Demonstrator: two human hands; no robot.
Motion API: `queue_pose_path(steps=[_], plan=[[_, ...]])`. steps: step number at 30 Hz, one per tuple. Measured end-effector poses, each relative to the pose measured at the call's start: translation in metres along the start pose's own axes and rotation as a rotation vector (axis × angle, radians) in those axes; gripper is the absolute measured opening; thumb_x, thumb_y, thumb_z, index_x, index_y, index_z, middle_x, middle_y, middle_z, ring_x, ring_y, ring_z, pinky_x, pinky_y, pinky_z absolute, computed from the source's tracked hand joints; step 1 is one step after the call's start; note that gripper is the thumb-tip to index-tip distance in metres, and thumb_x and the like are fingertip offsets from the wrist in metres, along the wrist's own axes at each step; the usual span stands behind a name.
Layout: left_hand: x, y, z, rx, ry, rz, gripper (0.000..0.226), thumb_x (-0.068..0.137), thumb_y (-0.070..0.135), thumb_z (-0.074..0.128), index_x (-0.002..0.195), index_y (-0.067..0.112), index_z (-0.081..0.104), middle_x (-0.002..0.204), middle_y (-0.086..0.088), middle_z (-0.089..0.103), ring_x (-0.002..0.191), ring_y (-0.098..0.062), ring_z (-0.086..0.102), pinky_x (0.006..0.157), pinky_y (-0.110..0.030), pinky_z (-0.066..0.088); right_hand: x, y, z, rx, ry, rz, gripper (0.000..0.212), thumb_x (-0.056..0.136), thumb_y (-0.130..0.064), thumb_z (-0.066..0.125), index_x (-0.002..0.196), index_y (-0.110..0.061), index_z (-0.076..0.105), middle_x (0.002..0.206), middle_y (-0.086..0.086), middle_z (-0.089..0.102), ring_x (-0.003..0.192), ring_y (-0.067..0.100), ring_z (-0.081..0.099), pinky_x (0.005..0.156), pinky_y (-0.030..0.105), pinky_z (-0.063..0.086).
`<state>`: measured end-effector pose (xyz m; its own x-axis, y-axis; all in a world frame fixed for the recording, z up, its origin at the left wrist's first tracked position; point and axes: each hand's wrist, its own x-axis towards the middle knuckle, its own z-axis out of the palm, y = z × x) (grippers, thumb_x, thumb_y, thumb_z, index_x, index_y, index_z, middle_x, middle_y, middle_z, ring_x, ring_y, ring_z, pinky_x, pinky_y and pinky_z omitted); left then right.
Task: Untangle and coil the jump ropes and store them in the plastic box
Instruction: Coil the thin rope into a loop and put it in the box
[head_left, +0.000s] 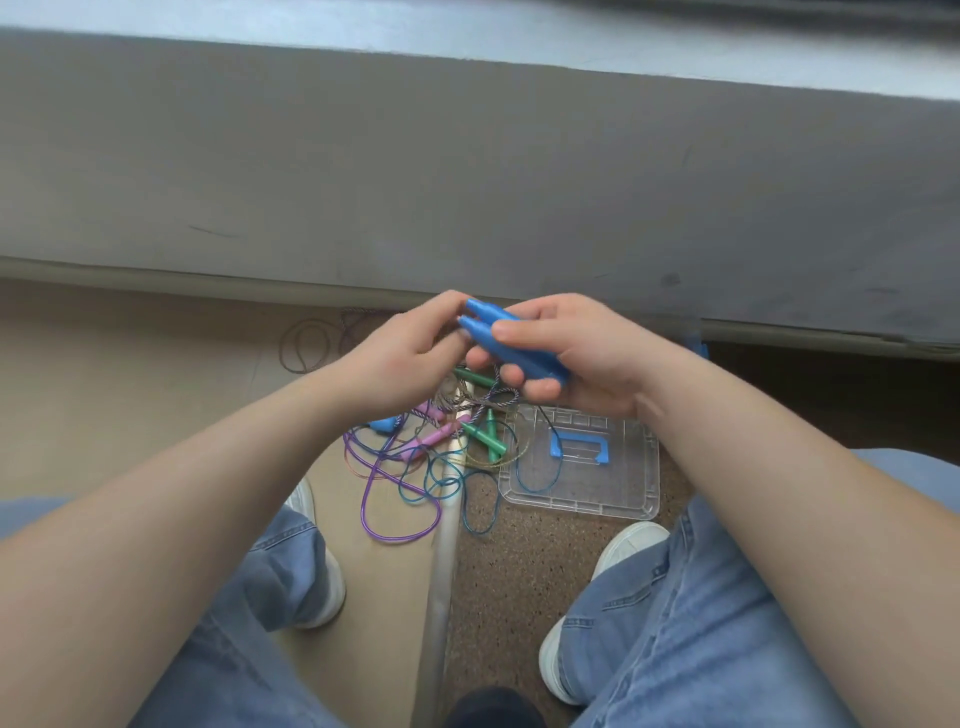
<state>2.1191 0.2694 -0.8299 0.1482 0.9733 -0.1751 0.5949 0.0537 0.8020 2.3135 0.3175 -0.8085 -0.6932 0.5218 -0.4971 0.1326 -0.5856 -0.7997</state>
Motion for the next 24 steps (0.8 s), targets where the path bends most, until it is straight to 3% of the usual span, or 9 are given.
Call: queue_pose_path(steps=[1, 3, 8, 12, 15, 17, 19, 21, 24], plan=[[0.001, -0.001, 0.0, -0.034, 0.038, 0.01, 0.02, 0.1, 0.028, 0.041, 0.102, 0.032, 0.06, 0.084, 0.0, 0.065, 0.074, -0.018, 0.059, 0.074, -0.039, 0.053, 0.0, -0.002, -0.002, 0.02, 0.018, 0.004, 0.019, 0.101, -0.008, 0.052, 0.112, 0.002, 0.064, 0.092, 0.015, 0.068, 0.063, 0.014, 0.05, 0.04, 0.015, 0.036], [0.002, 0.0, -0.001, -0.069, 0.096, 0.034, 0.022, 0.102, 0.025, 0.039, 0.096, 0.027, 0.06, 0.074, 0.004, 0.062, 0.066, -0.013, 0.056, 0.067, -0.03, 0.051, -0.001, -0.005, -0.004, 0.012, 0.032, 0.041, 0.02, 0.102, -0.014, 0.052, 0.11, 0.001, 0.063, 0.085, 0.013, 0.065, 0.062, 0.014, 0.049, 0.041, 0.015, 0.037], [0.006, 0.0, 0.0, -0.097, 0.079, -0.039, 0.027, 0.104, 0.016, 0.037, 0.101, 0.025, 0.062, 0.054, 0.015, 0.054, 0.048, -0.004, 0.044, 0.051, -0.023, 0.04, -0.006, 0.0, -0.005, -0.071, -0.06, 0.15, 0.026, 0.105, -0.026, 0.048, 0.112, -0.004, 0.061, 0.076, 0.006, 0.056, 0.058, 0.012, 0.047, 0.039, 0.015, 0.032], [0.006, 0.0, 0.002, 0.003, 0.12, -0.061, 0.027, 0.106, 0.031, 0.034, 0.099, 0.023, 0.059, 0.057, 0.012, 0.055, 0.054, -0.008, 0.048, 0.056, -0.031, 0.041, -0.009, -0.003, -0.01, -0.027, -0.107, 0.14, 0.026, 0.105, -0.024, 0.046, 0.11, -0.004, 0.06, 0.076, 0.004, 0.052, 0.057, 0.01, 0.045, 0.04, 0.014, 0.03], [0.003, 0.006, 0.01, 0.188, 0.192, -0.098, 0.027, 0.105, 0.035, 0.031, 0.094, 0.018, 0.049, 0.069, 0.002, 0.059, 0.064, -0.023, 0.054, 0.059, -0.037, 0.04, -0.009, -0.004, -0.004, 0.055, -0.115, 0.081, 0.024, 0.105, -0.024, 0.044, 0.107, -0.005, 0.058, 0.075, 0.003, 0.051, 0.056, 0.009, 0.043, 0.04, 0.013, 0.025], [0.002, 0.013, 0.02, 0.257, 0.162, -0.167, 0.019, 0.104, 0.03, 0.032, 0.102, 0.017, 0.045, 0.078, -0.006, 0.06, 0.07, -0.032, 0.056, 0.061, -0.041, 0.043, -0.005, -0.002, 0.005, 0.056, -0.059, 0.007, 0.021, 0.106, -0.022, 0.043, 0.104, -0.005, 0.057, 0.073, 0.003, 0.051, 0.055, 0.01, 0.043, 0.042, 0.016, 0.025], [0.001, 0.016, 0.03, 0.432, 0.088, -0.173, 0.016, 0.105, 0.027, 0.032, 0.107, 0.013, 0.041, 0.083, -0.01, 0.058, 0.072, -0.036, 0.057, 0.062, -0.042, 0.043, 0.004, 0.0, 0.007, -0.123, 0.13, -0.061, 0.02, 0.106, -0.021, 0.046, 0.1, -0.005, 0.057, 0.072, 0.003, 0.054, 0.055, 0.014, 0.046, 0.043, 0.019, 0.032], [-0.002, 0.016, 0.036, 0.668, -0.009, -0.093, 0.011, 0.104, 0.025, 0.035, 0.102, 0.015, 0.036, 0.085, -0.011, 0.06, 0.066, -0.034, 0.052, 0.059, -0.04, 0.04, 0.01, 0.002, 0.002, -0.575, 0.378, -0.152, 0.025, 0.102, -0.027, 0.05, 0.094, -0.004, 0.058, 0.074, 0.004, 0.061, 0.058, 0.022, 0.054, 0.051, 0.032, 0.046], [-0.001, 0.023, 0.026, 0.95, -0.108, 0.167, 0.01, 0.103, 0.027, 0.037, 0.1, 0.019, 0.041, 0.078, -0.004, 0.055, 0.061, -0.03, 0.047, 0.055, -0.035, 0.034, 0.01, 0.007, -0.01, -1.232, 0.48, -0.166, 0.027, 0.1, -0.034, 0.049, 0.089, -0.01, 0.054, 0.087, 0.008, 0.064, 0.08, 0.031, 0.058, 0.066, 0.037, 0.038]])
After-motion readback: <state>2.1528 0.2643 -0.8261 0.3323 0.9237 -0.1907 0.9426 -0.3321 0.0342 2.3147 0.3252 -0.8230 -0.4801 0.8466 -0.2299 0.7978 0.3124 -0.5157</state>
